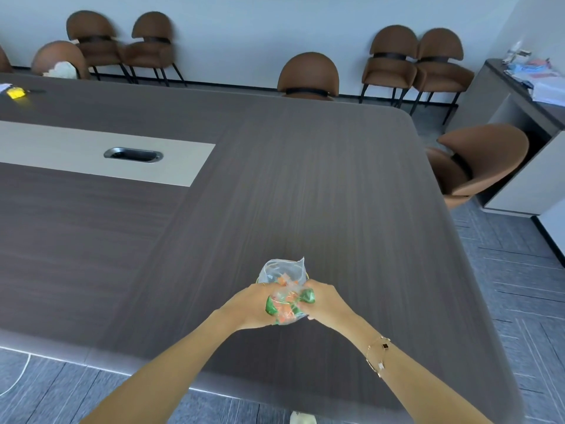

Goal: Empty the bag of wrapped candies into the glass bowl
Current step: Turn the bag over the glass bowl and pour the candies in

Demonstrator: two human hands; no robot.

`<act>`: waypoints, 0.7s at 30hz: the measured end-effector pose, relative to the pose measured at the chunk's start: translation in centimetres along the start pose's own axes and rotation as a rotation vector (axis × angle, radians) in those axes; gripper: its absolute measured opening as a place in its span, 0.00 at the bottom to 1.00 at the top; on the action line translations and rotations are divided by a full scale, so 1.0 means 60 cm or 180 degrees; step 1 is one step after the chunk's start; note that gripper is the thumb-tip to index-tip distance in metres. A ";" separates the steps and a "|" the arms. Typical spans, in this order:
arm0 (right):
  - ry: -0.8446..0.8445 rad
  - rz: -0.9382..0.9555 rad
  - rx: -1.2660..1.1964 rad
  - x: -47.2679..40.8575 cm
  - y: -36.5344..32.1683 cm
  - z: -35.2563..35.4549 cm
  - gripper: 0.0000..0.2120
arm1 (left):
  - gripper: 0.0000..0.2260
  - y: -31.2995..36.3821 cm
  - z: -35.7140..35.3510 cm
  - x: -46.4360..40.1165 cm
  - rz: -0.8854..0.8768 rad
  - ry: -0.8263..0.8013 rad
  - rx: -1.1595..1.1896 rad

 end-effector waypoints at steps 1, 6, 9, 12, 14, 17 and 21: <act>-0.0015 -0.0016 -0.0015 -0.001 0.000 0.002 0.18 | 0.13 0.000 0.001 -0.001 -0.0019 -0.0015 -0.0026; -0.0093 -0.0038 0.0068 -0.006 0.002 0.005 0.18 | 0.20 -0.002 0.006 -0.009 -0.0017 0.0002 -0.0261; -0.0050 -0.0048 0.0011 -0.014 -0.002 0.012 0.16 | 0.23 -0.007 0.015 -0.014 0.0053 0.0116 -0.0359; 0.0015 -0.0016 -0.0015 -0.024 -0.008 0.022 0.15 | 0.24 -0.006 0.025 -0.021 0.0078 0.0142 -0.0376; 0.0029 0.0020 -0.0034 -0.030 -0.013 0.028 0.14 | 0.25 -0.012 0.032 -0.028 0.0116 0.0158 -0.0444; 0.0070 -0.0046 0.0049 -0.039 -0.010 0.035 0.15 | 0.26 -0.014 0.040 -0.035 0.0110 0.0134 -0.0563; 0.0166 -0.0083 0.0197 -0.048 -0.005 0.045 0.17 | 0.23 -0.006 0.045 -0.045 0.0032 0.0130 -0.0692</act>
Point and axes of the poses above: each hand's wrist, its own x-axis away from the middle knuckle, its own z-axis out of the back of the hand, y = z × x, the point moved 7 cm from there along -x, towards the middle knuckle, and after that the axes turned 11 degrees about y, right-handed, at the moved point
